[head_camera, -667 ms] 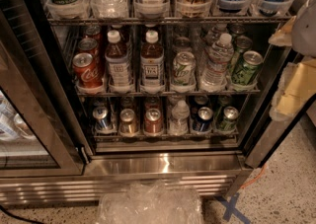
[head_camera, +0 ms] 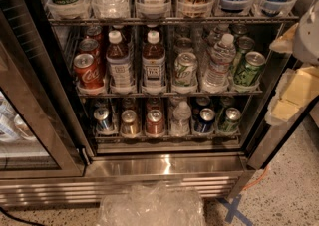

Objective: Pick green can from middle shelf of fridge

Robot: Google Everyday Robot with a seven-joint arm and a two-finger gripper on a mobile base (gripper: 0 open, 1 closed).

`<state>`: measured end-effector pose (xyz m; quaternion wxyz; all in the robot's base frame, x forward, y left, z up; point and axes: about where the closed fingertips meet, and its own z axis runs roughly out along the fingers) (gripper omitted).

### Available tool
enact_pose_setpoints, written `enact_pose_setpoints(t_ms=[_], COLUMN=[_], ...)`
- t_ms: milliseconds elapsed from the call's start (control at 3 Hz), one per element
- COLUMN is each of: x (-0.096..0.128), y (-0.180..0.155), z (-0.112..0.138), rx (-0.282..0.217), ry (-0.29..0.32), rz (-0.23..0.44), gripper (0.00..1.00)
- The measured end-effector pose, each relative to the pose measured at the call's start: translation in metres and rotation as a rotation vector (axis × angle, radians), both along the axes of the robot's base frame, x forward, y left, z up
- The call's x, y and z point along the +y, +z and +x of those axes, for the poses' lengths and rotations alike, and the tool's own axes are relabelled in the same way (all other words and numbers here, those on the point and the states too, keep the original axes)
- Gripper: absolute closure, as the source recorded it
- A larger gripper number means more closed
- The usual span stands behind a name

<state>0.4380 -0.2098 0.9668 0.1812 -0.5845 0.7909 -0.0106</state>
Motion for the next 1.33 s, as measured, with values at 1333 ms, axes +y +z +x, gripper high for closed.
enact_pose_setpoints(t_ms=[1333], x=[0.017], y=[-0.075], z=[-0.001], rx=[-0.066], ry=[-0.412], rz=[0.359], gripper=[0.00])
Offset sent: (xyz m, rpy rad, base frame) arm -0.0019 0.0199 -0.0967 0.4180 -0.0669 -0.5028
